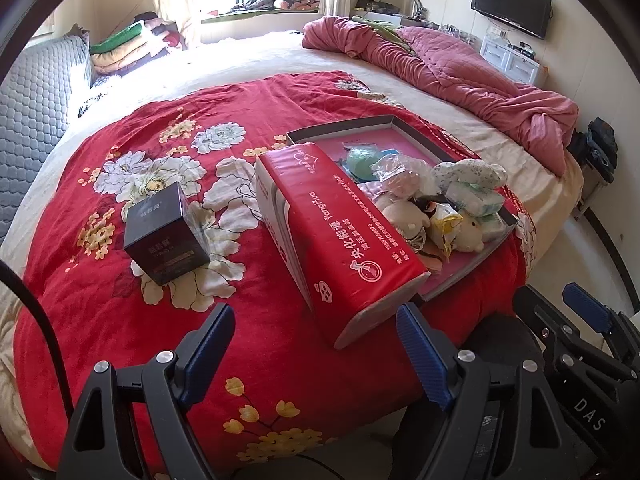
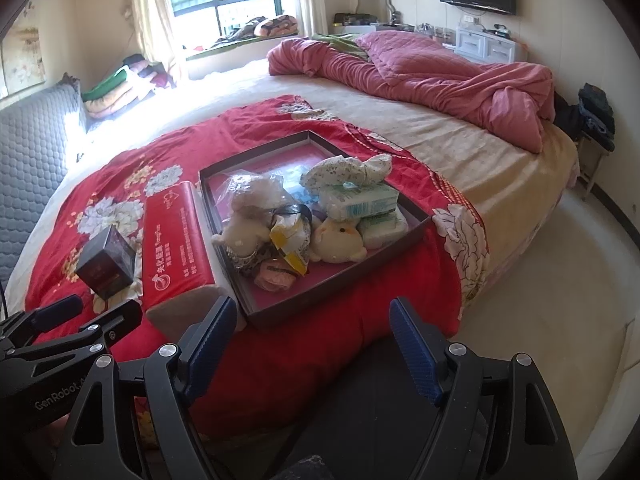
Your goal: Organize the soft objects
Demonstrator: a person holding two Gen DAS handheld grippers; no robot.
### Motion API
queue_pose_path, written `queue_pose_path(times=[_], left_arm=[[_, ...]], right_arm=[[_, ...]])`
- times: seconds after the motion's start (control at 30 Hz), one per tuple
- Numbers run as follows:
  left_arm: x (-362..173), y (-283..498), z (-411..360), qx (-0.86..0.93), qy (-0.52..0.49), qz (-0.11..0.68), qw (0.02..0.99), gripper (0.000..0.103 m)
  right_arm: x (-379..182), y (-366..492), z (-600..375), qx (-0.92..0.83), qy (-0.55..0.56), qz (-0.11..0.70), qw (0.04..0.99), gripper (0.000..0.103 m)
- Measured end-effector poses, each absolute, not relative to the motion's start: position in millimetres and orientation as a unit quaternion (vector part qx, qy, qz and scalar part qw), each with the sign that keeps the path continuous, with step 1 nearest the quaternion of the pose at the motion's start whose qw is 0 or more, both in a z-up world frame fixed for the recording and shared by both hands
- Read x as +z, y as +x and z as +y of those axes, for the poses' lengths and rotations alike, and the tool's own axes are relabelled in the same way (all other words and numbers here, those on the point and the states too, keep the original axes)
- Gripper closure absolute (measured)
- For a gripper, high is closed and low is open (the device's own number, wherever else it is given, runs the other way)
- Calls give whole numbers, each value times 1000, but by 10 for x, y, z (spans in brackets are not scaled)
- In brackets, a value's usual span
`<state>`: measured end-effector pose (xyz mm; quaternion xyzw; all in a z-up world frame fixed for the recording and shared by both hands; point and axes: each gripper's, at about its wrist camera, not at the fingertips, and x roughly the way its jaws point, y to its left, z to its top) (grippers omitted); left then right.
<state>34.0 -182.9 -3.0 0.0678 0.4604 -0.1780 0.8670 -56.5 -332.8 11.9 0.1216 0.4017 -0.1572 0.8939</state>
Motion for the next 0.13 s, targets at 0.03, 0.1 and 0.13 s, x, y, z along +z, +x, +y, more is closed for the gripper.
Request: queue_pose_path(times=[0.03,0.1,0.13], left_arm=[[-44,343,-1830,-179,67,461,867,21],[-69,354,-1798,-182,59,463,866,21],[-77,364,-1745,-182,52,463,866,21]], right_arm=[[116,-565,-3331,-158,121,402,894,23],[112,-551,-3313,-156,117,398,896,23],[121,-533,-3289,-154,110,395,899,23]])
